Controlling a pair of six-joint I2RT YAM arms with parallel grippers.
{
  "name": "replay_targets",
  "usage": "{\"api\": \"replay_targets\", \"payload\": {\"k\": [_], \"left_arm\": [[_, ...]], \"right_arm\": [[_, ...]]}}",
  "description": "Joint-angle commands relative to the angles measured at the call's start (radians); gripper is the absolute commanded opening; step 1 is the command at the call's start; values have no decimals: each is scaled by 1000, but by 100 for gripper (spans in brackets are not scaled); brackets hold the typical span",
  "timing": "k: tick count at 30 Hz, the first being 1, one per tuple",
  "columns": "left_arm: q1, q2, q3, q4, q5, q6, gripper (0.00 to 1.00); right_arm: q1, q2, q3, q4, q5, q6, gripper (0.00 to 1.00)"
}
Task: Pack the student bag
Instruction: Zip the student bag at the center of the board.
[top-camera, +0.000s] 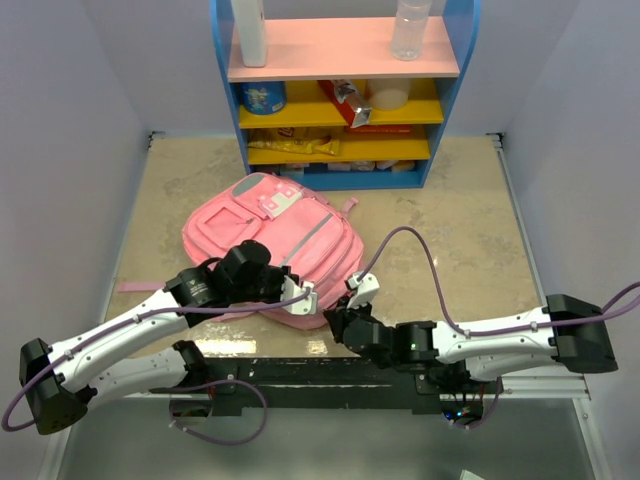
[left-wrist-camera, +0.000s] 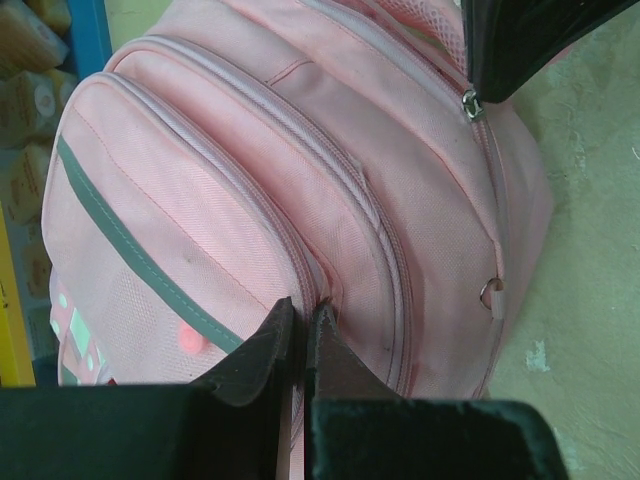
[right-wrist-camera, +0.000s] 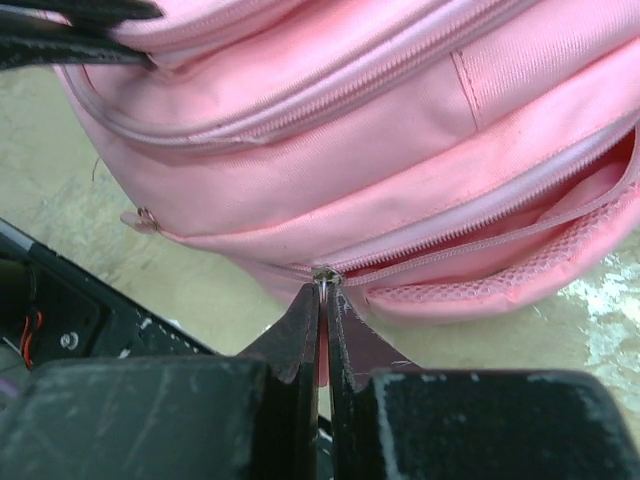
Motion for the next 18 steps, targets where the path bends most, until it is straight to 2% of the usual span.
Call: {"api": "replay_targets", "payload": {"k": [1, 6, 9, 18], "left_arm": [[11, -17, 35, 46, -40, 15, 0], [11, -24, 55, -9, -1, 26, 0], [11, -31, 73, -49, 28, 29, 0], [11, -44, 98, -145, 94, 44, 0]], "right_arm": [[7, -34, -1, -127, -32, 85, 0], [-11, -40, 21, -264, 20, 122, 0], [-71, -42, 31, -308, 25, 99, 0], [-247, -56, 65, -269, -22, -117, 0]]}}
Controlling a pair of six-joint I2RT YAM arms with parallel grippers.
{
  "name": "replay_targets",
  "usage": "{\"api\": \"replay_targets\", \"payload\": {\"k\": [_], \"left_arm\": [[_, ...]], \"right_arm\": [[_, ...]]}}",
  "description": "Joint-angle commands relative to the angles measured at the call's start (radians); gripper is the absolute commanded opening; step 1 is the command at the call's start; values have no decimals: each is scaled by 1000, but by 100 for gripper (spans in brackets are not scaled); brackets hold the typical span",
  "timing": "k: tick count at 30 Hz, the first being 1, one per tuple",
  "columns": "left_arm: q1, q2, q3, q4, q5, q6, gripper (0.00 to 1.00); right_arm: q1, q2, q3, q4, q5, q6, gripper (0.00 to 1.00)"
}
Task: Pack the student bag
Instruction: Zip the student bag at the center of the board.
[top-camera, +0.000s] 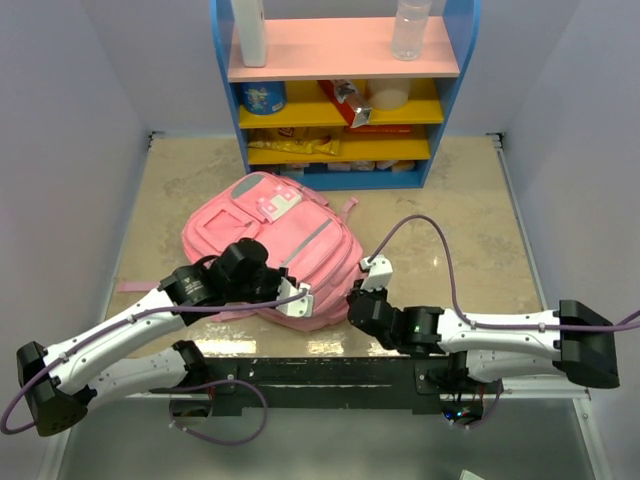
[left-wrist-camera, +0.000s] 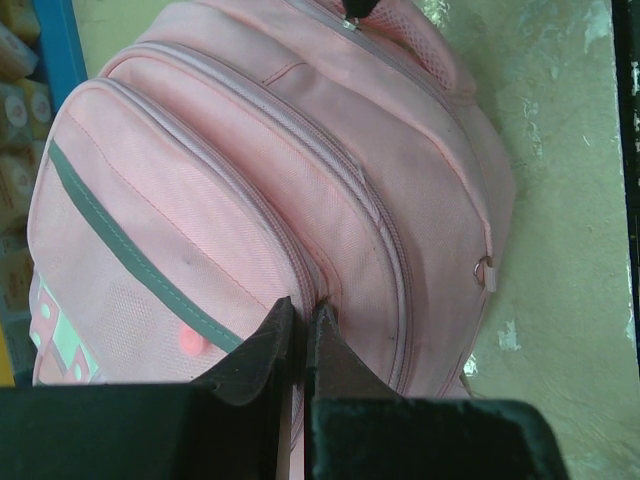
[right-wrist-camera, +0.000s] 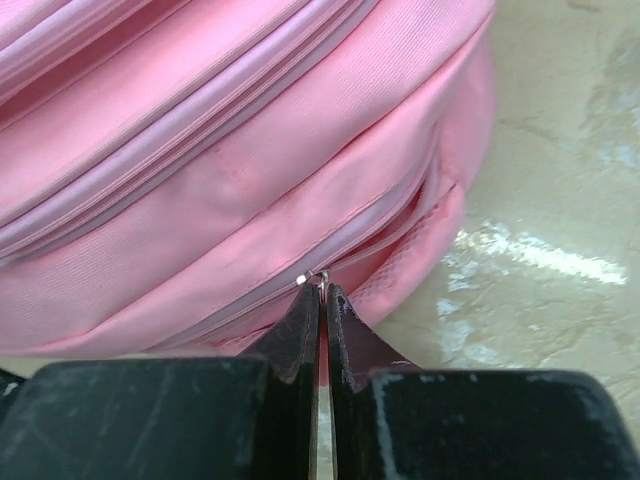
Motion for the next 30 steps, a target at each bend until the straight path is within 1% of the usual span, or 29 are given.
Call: {"api": "replay_targets", "payload": {"k": [1, 6, 8, 9, 12, 14, 16, 18, 20, 22, 24, 25, 27, 28, 29, 30], "left_arm": [[6, -37, 62, -67, 43, 48, 0], [6, -42, 93, -181, 97, 105, 0], [6, -40, 114, -256, 108, 128, 0], [6, -42, 122, -274, 106, 131, 0], [6, -66, 125, -346, 91, 153, 0], [5, -95, 120, -404, 69, 165, 0], [6, -121, 107, -451, 39, 174, 0], [8, -147, 78, -518, -21, 194, 0], [8, -216, 58, -559, -85, 214, 0], [8, -308, 27, -573, -124, 229, 0], [6, -357, -2, -587, -164, 243, 0], [6, -396, -13, -590, -202, 240, 0], [6, -420, -30, -578, -245, 202, 0], [6, -437, -37, -552, -262, 176, 0], [6, -439, -44, -482, -283, 115, 0], [6, -428, -38, -456, -285, 93, 4]], "right_arm": [[-82, -3, 57, -28, 3, -139, 0], [-193, 45, 86, 37, -37, -248, 0], [-233, 69, 95, 63, -69, -280, 0], [-270, 78, 103, 92, -81, -310, 0], [-322, 109, 121, 149, -126, -363, 0], [-335, 135, 135, 157, -159, -386, 0], [-338, 152, 155, 204, -187, -411, 0], [-338, 158, 156, 239, -236, -420, 0], [-336, 154, 146, 265, -273, -422, 0], [-336, 129, 114, 307, -357, -422, 0], [-326, 94, 68, 359, -415, -410, 0], [-314, 80, 54, 373, -463, -410, 0], [-271, 68, 34, 400, -486, -400, 0], [-255, 68, 34, 400, -488, -396, 0], [-238, 71, 34, 404, -491, -391, 0], [-209, 77, 34, 414, -492, -384, 0]]}}
